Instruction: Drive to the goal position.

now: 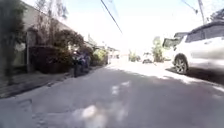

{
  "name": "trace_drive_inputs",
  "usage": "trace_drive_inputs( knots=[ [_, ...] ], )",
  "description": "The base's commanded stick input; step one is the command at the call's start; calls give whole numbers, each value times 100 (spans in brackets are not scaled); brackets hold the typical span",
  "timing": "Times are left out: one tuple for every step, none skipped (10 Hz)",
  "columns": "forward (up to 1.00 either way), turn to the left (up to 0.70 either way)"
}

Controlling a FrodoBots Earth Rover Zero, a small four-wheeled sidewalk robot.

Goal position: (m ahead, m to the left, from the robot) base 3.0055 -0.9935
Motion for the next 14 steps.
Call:
trace_drive_inputs(
  knots=[
    [100,0],
    [100,0],
    [100,0],
    [100,2],
    [100,2],
    [100,1],
    [100,0],
    [100,0],
    [100,0],
    [100,0],
    [100,0],
    [100,0],
    [100,0],
    [100,0]
  ],
)
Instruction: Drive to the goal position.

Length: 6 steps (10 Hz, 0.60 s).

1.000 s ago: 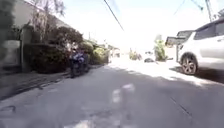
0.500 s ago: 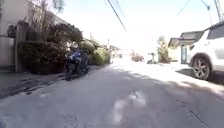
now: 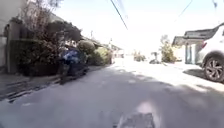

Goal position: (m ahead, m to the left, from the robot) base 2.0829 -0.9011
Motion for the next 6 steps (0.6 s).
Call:
trace_drive_inputs(
  knots=[
    [100,0],
    [100,0],
    [100,0],
    [100,0],
    [100,0],
    [100,0]
  ],
)
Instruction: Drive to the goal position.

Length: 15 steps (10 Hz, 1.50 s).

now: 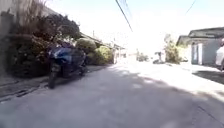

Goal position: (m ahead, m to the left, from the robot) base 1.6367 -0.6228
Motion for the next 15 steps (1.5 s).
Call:
trace_drive_inputs(
  knots=[
    [100,0],
    [100,0],
    [100,0],
    [100,0],
    [100,0],
    [100,0],
    [100,0],
    [100,0],
    [100,0],
    [100,0],
    [100,0],
    [100,0],
    [100,-4],
    [100,-20],
    [100,-33]
  ],
)
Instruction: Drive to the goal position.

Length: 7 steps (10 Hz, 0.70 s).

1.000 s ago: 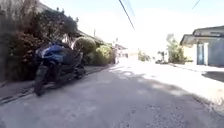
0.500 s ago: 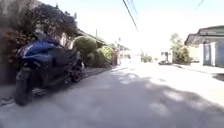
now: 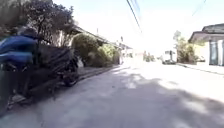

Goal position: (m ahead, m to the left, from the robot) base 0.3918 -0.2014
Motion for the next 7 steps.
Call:
trace_drive_inputs(
  knots=[
    [100,-36],
    [100,-39],
    [100,-39],
    [100,-32],
    [100,-11],
    [100,0],
    [100,0]
  ],
)
